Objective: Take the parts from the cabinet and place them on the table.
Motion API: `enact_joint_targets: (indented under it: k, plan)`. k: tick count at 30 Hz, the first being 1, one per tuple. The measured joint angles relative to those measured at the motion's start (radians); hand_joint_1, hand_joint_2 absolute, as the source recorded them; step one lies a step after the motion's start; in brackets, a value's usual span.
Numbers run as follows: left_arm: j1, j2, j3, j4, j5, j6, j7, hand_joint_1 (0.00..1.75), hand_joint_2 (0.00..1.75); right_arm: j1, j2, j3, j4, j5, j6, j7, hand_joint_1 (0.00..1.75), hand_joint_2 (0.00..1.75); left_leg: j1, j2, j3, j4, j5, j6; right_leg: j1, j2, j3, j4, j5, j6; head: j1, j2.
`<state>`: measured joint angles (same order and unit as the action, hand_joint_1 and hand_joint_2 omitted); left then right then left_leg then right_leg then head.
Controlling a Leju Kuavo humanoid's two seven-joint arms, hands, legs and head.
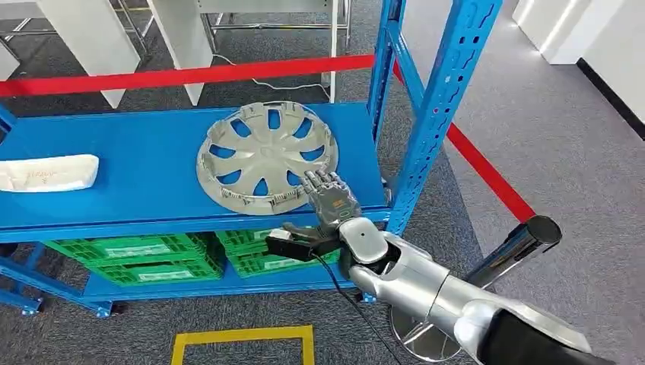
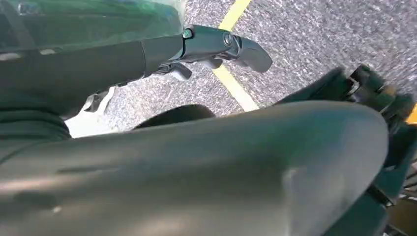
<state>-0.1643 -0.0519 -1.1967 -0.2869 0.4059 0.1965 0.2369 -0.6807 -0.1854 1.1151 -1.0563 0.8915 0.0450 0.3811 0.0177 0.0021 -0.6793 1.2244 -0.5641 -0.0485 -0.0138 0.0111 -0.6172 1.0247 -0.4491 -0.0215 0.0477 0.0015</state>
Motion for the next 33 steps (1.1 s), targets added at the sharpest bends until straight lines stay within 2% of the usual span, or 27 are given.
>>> enact_joint_targets:
  k: [1, 2, 3, 4, 5, 6, 7, 10, 12, 14, 15, 17, 19, 33]
  plan:
    - [0.000, 0.000, 0.000, 0.000, 0.000, 0.001, -0.001, 0.00, 0.00, 0.000, 0.000, 0.001, 0.000, 0.004, 0.000, 0.000, 0.00, 0.00, 0.002, 0.000, 0.037, -0.089, 0.055, 0.000, -0.002, 0.002, 0.005, 0.002, -0.004, 0.005, 0.000, 0.000]
    - [0.000, 0.000, 0.000, 0.000, -0.001, 0.002, -0.002, 0.00, 0.00, 0.000, 0.002, 0.001, -0.002, 0.006, 0.000, 0.001, 0.00, 0.00, 0.005, -0.001, 0.070, -0.173, 0.095, -0.001, -0.003, 0.002, 0.008, 0.005, -0.009, 0.012, -0.001, 0.000]
    - [-0.001, 0.000, 0.000, 0.000, -0.001, 0.002, -0.002, 0.00, 0.00, -0.002, 0.002, 0.001, -0.003, 0.007, -0.001, 0.001, 0.00, 0.00, 0.000, -0.005, 0.080, -0.188, 0.078, 0.002, 0.004, 0.004, 0.006, 0.010, -0.012, 0.019, -0.004, 0.000]
    - [-0.001, 0.000, 0.000, 0.000, -0.001, 0.002, -0.002, 0.00, 0.00, -0.003, 0.002, 0.002, -0.003, 0.007, -0.001, 0.001, 0.00, 0.00, 0.000, -0.005, 0.083, -0.201, 0.072, 0.017, 0.004, 0.007, 0.003, 0.011, -0.012, 0.024, -0.005, 0.000]
    - [0.000, 0.000, 0.000, 0.000, -0.001, 0.003, -0.002, 0.00, 0.00, -0.003, 0.003, 0.004, -0.003, 0.008, -0.002, 0.001, 0.00, 0.00, -0.002, -0.005, 0.080, -0.198, 0.073, 0.023, 0.003, 0.007, 0.004, 0.007, -0.009, 0.030, -0.001, 0.000]
    - [0.002, -0.001, 0.000, 0.000, -0.002, 0.003, -0.002, 0.00, 0.00, -0.002, 0.002, 0.005, -0.004, 0.010, -0.002, 0.001, 0.00, 0.00, 0.001, -0.004, 0.082, -0.202, 0.075, 0.024, 0.005, 0.007, 0.005, 0.010, -0.020, 0.020, -0.003, 0.000]
    - [0.003, -0.001, 0.000, 0.000, -0.002, 0.003, -0.002, 0.00, 0.00, -0.002, 0.002, 0.006, -0.004, 0.011, -0.003, 0.000, 0.00, 0.00, 0.001, -0.005, 0.084, -0.202, 0.074, 0.025, 0.005, 0.005, 0.006, 0.009, -0.013, 0.005, 0.001, 0.000]
    - [0.003, -0.002, 0.000, 0.000, -0.007, 0.003, -0.003, 0.00, 0.00, -0.004, 0.003, 0.007, -0.005, 0.016, -0.003, 0.000, 0.00, 0.00, -0.001, -0.005, 0.085, -0.202, 0.073, 0.034, 0.005, 0.004, 0.013, -0.001, -0.011, 0.004, 0.004, 0.000]
    - [0.003, -0.002, 0.000, 0.000, -0.007, 0.003, -0.003, 0.00, 0.00, -0.004, 0.003, 0.008, -0.005, 0.016, -0.003, 0.000, 0.00, 0.00, -0.003, -0.005, 0.085, -0.202, 0.072, 0.038, 0.005, 0.004, 0.015, -0.005, -0.008, 0.009, 0.004, 0.000]
    - [0.003, -0.002, 0.000, 0.000, -0.007, 0.003, -0.004, 0.00, 0.00, -0.004, 0.003, 0.008, -0.005, 0.018, -0.003, 0.000, 0.00, 0.00, -0.004, -0.005, 0.085, -0.202, 0.071, 0.040, 0.004, 0.004, 0.017, -0.008, -0.007, 0.012, 0.004, 0.000]
    - [0.003, -0.002, 0.000, 0.000, -0.007, 0.003, -0.004, 0.00, 0.00, -0.003, 0.003, 0.008, -0.005, 0.019, -0.003, 0.000, 0.00, 0.00, -0.004, -0.005, 0.085, -0.201, 0.070, 0.041, 0.004, 0.003, 0.017, -0.009, -0.007, 0.017, 0.004, 0.000]
    - [0.003, -0.002, 0.000, 0.000, -0.007, 0.003, -0.004, 0.00, 0.00, -0.003, 0.003, 0.008, -0.005, 0.020, -0.003, -0.001, 0.00, 0.00, -0.005, -0.005, 0.085, -0.201, 0.070, 0.042, 0.002, 0.003, 0.018, -0.012, -0.008, 0.038, 0.004, 0.000]
    - [0.003, -0.002, 0.000, 0.000, -0.008, 0.004, -0.005, 0.00, 0.00, -0.002, 0.003, 0.008, -0.005, 0.020, -0.005, -0.004, 0.00, 0.00, -0.005, -0.005, 0.085, -0.201, 0.069, 0.042, 0.001, 0.004, 0.018, -0.012, -0.008, 0.042, 0.003, 0.000]
    - [0.003, -0.002, 0.000, 0.000, -0.008, 0.006, -0.004, 0.00, 0.00, 0.007, 0.004, 0.008, -0.003, 0.022, -0.012, -0.018, 0.00, 0.00, -0.003, -0.005, 0.088, -0.204, 0.070, 0.040, 0.003, 0.002, 0.017, -0.008, -0.011, 0.039, 0.003, 0.000]
